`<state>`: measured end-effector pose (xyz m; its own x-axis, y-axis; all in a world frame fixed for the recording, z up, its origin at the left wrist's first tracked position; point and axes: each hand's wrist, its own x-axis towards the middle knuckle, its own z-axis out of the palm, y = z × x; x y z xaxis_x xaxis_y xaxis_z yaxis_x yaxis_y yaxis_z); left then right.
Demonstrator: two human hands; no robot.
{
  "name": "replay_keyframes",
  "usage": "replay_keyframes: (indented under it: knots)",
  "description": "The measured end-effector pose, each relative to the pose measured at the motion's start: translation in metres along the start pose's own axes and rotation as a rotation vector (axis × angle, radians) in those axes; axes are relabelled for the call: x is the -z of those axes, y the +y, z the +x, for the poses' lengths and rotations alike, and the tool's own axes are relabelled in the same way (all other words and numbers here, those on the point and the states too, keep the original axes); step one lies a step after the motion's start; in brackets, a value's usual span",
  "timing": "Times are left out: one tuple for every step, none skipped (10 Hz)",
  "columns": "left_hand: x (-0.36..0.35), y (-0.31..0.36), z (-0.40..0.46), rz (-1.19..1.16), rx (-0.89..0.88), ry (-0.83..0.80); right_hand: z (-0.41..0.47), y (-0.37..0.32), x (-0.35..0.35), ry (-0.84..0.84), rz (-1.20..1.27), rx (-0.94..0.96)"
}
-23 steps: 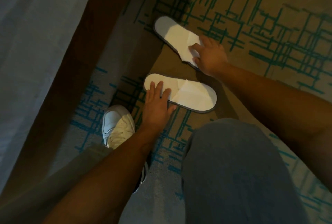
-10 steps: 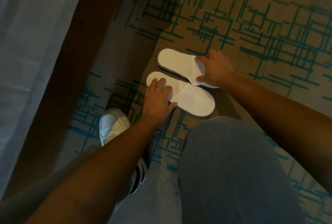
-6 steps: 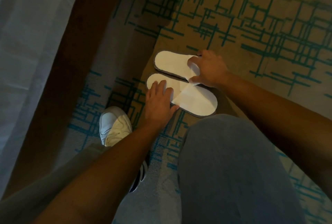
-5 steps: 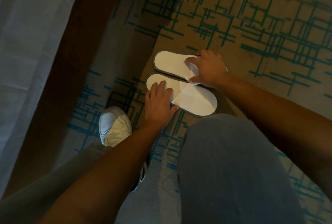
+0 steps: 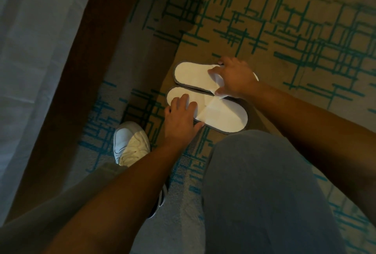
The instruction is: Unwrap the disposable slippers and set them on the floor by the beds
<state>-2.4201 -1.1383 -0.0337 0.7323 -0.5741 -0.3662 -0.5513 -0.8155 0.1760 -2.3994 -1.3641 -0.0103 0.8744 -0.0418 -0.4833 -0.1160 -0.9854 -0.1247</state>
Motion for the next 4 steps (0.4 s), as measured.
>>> replay_keyframes:
  knots:
    - [0.012,0.001,0.009,0.058,-0.017,-0.025,-0.001,-0.001,0.001,-0.005,0.0,-0.006]
    - [0.023,-0.003,0.021,0.071,-0.042,-0.07,-0.002,-0.002,0.005,-0.033,-0.031,0.007]
    - [0.043,-0.005,0.035,-0.086,-0.015,-0.04,-0.006,0.0,0.012,0.057,0.009,-0.001]
    - [0.074,-0.009,0.049,-0.148,-0.047,0.011,-0.008,0.001,0.031,0.173,0.11,-0.034]
